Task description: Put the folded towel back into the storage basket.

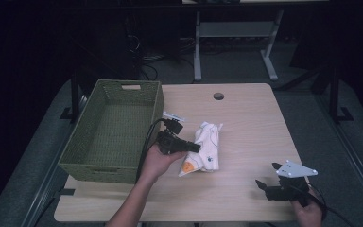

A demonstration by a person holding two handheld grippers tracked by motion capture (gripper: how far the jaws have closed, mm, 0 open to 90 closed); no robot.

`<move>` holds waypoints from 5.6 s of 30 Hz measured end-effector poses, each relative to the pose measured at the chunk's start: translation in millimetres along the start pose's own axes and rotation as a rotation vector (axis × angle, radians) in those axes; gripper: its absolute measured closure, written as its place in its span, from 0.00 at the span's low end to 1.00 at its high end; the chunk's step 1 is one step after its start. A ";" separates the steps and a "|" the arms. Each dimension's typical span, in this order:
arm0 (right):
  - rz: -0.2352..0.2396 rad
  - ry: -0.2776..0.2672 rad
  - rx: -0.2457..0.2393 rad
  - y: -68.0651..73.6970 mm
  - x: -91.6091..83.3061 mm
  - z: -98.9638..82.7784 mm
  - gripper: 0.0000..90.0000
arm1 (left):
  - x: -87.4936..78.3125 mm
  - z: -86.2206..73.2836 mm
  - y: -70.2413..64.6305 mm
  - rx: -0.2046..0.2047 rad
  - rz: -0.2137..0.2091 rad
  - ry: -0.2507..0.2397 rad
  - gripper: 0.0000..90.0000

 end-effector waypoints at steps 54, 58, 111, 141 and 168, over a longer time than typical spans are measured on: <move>0.023 0.014 -0.030 6.8 3.2 0.1 0.15 | -131.4 0.7 34.2 -0.140 -0.105 -0.181 0.91; 0.024 0.021 -0.032 7.8 4.7 -1.4 0.15 | -143.4 -0.4 38.4 -0.147 -0.114 -0.205 0.91; 0.019 0.025 -0.028 4.0 6.2 -3.0 0.15 | -157.1 -64.0 148.1 -0.044 0.335 0.263 0.91; 0.018 0.029 -0.024 3.9 7.5 -3.9 0.15 | -148.1 -77.2 176.7 0.039 0.489 0.482 0.91; 0.016 0.034 -0.017 2.8 8.8 -4.8 0.15 | -159.3 -73.1 199.3 -0.060 0.590 0.501 0.88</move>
Point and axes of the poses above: each handheld gripper's, and its own axes: x roughly forward along the jaws, z roughly out of its top, y roughly to its left, the point moved 9 cm from there along x, roughly forward along the jaws, and after that the axes turned 4 degrees about x, right-handed, at the moved point
